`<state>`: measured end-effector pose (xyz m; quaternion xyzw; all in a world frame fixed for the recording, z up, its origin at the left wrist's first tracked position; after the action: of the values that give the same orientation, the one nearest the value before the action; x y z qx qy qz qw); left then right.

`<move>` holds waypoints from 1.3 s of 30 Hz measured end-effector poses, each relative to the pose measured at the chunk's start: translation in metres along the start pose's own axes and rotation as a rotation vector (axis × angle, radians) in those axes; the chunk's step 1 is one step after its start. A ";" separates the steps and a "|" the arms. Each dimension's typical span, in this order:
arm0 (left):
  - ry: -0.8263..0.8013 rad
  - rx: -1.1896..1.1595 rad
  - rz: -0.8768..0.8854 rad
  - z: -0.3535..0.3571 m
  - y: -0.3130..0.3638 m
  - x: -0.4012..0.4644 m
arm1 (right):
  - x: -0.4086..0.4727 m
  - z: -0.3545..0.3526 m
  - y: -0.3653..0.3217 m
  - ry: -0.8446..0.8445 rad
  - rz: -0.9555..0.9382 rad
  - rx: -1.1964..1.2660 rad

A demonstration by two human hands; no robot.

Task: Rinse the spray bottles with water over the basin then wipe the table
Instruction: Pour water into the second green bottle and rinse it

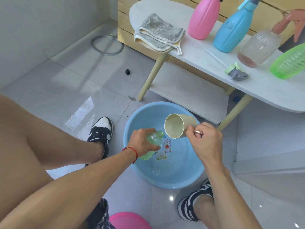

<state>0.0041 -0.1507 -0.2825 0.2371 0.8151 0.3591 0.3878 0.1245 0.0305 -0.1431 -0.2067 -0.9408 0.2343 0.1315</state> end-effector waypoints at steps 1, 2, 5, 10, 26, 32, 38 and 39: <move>0.001 0.002 0.002 0.000 0.000 0.000 | 0.000 0.000 -0.002 0.003 -0.013 -0.020; -0.001 0.005 0.004 0.000 0.001 0.000 | 0.000 -0.001 -0.004 0.006 -0.026 -0.036; -0.012 0.009 0.001 0.000 0.001 0.000 | 0.000 -0.001 -0.009 0.016 -0.059 -0.080; -0.041 0.011 -0.015 0.003 -0.001 0.000 | 0.000 -0.002 -0.013 0.030 -0.101 -0.119; -0.066 0.035 -0.029 0.007 0.001 0.002 | -0.001 -0.007 -0.019 0.121 -0.243 -0.180; -0.073 0.034 -0.038 0.008 -0.001 0.003 | -0.003 -0.007 -0.024 0.142 -0.306 -0.242; -0.080 0.033 -0.035 0.009 -0.002 0.004 | -0.003 -0.005 -0.025 0.145 -0.346 -0.289; -0.081 0.034 -0.036 0.009 -0.003 0.004 | -0.003 -0.005 -0.026 0.146 -0.359 -0.298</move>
<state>0.0090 -0.1458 -0.2906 0.2431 0.8089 0.3283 0.4228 0.1208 0.0100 -0.1261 -0.0696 -0.9746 0.0503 0.2069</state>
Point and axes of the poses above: each hand's wrist, its own x-axis towards the middle knuckle, its own z-axis out of the palm, y = z × x, the point moved 7 cm from there along x, towards the middle knuckle, and after that the axes turned 15 degrees about -y, right-handed, at the moved point
